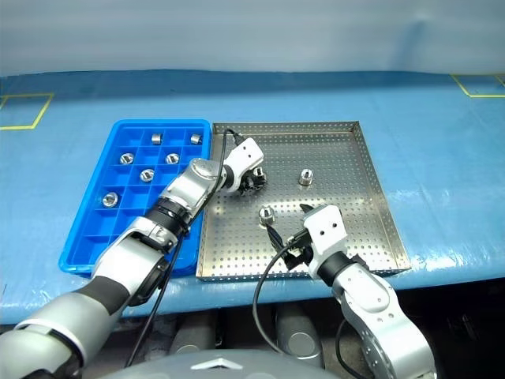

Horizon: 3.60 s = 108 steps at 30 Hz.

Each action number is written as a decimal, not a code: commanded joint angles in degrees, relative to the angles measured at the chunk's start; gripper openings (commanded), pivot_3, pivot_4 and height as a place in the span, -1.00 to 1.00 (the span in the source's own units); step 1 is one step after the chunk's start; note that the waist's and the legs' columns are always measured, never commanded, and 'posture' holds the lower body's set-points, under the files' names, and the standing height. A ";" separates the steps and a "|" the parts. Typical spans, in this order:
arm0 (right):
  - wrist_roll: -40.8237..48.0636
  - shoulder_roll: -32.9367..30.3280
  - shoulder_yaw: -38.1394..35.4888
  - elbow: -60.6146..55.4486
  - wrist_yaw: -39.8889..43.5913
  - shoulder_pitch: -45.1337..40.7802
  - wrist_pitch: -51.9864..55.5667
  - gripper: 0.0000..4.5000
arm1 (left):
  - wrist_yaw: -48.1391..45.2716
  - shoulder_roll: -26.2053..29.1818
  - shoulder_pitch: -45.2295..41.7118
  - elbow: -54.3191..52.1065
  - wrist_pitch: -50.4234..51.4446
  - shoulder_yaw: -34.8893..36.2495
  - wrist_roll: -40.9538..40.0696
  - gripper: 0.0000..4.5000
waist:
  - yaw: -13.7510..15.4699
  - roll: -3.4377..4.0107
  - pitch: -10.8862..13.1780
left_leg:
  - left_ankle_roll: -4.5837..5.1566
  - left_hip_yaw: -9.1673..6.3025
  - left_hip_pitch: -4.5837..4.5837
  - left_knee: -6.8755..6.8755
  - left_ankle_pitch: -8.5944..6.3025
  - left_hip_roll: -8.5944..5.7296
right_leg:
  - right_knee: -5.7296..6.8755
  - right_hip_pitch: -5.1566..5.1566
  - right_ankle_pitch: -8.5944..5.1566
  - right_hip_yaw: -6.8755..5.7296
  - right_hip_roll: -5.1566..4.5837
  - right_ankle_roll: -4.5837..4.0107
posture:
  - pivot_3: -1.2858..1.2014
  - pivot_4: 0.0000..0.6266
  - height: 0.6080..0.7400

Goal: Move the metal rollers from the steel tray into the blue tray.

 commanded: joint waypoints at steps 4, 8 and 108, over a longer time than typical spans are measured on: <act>-0.10 0.16 -0.05 -0.62 0.14 -1.31 -1.00 1.00 | 0.47 2.14 1.96 -13.31 3.21 6.47 -2.96 -0.17 | -0.03 0.01 0.01 | 0.00 0.00 -0.01 -0.01 0.00 0.01 | 0.01 -0.03 0.00 0.01 0.00 -0.01 | -0.07 -0.52 1.00; -0.01 0.10 0.73 0.07 0.50 -1.87 -0.90 1.00 | 2.70 4.05 6.64 -28.26 8.75 12.15 -5.94 -0.17 | 0.20 0.02 0.01 | -0.01 -0.02 -0.03 -0.03 0.00 0.02 | 0.02 -0.04 0.08 0.00 0.00 -0.13 | -0.04 -0.52 1.00; -0.23 6.72 16.43 19.15 13.04 -22.08 -6.95 1.00 | 28.97 8.90 50.21 -92.16 53.81 36.69 -13.42 0.88 | 11.03 -0.08 -0.02 | -0.12 -0.18 0.06 -0.17 0.20 0.09 | -0.05 0.04 0.08 -0.27 -0.06 -0.23 | 0.23 -0.52 1.00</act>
